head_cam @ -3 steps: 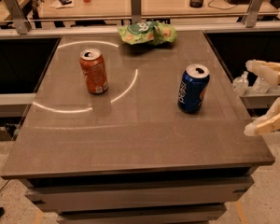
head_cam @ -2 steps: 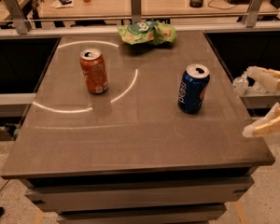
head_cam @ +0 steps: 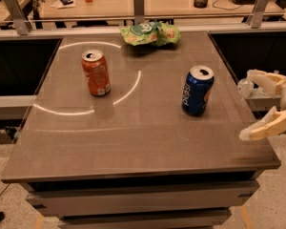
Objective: Pick pepsi can
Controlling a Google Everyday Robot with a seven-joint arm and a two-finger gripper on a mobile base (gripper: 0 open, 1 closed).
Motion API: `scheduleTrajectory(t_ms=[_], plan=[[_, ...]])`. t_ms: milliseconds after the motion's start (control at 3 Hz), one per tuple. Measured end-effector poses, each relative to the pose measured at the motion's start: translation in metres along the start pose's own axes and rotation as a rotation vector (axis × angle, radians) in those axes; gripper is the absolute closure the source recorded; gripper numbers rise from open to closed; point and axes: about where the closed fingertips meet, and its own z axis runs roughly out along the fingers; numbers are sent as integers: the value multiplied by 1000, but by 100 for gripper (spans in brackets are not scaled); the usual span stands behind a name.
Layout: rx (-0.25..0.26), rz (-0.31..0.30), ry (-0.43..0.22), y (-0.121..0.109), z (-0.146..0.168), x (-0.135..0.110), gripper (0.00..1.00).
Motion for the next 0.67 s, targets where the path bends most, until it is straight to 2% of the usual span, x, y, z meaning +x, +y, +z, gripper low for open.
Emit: scheduleTrajectory(t_ms=[333, 667], plan=[[-17, -18, 10, -3, 23, 6, 0], [-68, -1, 8, -5, 55, 8, 0]])
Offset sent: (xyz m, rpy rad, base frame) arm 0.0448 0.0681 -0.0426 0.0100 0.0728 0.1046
